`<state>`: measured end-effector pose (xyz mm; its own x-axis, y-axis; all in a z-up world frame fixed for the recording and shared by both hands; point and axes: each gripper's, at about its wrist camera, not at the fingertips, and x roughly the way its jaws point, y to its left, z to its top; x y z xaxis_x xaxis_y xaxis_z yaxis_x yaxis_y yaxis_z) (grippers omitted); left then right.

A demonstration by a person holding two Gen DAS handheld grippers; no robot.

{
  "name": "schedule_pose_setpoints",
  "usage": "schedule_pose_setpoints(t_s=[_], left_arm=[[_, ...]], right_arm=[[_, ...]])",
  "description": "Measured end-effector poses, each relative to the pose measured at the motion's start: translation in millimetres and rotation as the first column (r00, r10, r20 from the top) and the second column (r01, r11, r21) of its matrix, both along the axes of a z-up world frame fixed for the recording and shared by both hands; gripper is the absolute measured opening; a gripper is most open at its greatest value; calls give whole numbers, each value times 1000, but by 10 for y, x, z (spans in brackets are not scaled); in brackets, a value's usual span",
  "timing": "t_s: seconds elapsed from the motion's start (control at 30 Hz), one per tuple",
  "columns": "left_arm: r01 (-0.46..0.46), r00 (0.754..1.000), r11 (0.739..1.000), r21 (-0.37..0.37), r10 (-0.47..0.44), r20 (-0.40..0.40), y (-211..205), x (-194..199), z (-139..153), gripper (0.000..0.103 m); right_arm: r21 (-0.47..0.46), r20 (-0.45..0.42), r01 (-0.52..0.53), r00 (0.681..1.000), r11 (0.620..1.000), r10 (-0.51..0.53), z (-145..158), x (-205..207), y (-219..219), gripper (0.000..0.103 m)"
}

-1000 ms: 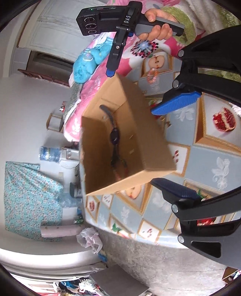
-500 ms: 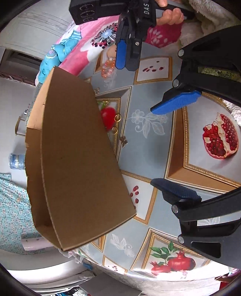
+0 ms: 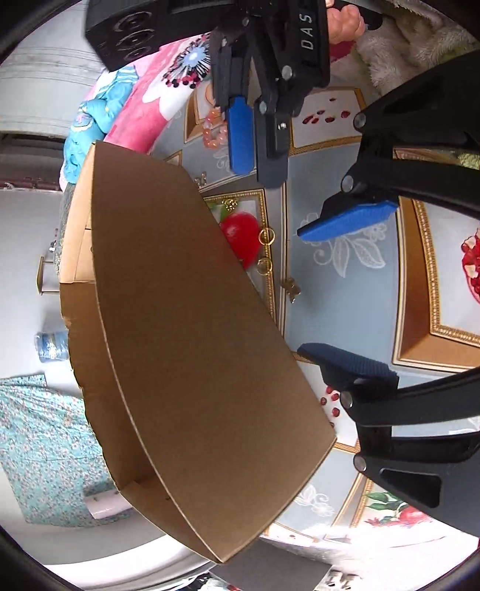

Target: Organize jewelry

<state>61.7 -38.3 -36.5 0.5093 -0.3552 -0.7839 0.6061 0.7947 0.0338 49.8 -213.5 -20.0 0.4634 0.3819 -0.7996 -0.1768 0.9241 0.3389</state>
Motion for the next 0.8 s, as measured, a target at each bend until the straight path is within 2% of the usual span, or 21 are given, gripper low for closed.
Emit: schedule_pose_setpoints(t_s=[0.1,0.23,0.53,0.6,0.67,0.8], left_arm=[[5,1000,1000,20,-5,15,-10,11,-4,49],[-9,1000,1000,10,8,0,11,27,-22,47],[-32,999,999,-6,32,-5,102,42,-43,47],[-31,1000,999,-8,31,-5,111,43,-45,47],[-30,1000,999,-19,29,-6,130,47,-40,47],[-15,1000,999,-46,15,0,168,37,-2,47]], right_arm=[[-13,9,-47,999,999,47,-29,107,114,33],[-53,13,-98,995,994,99,-89,234,213,29],[-132,22,-150,988,980,154,-122,388,417,20],[-161,26,-163,985,973,169,-119,386,484,17],[-195,30,-173,983,965,182,-118,349,547,9],[-242,32,-182,980,953,196,-99,347,618,8]])
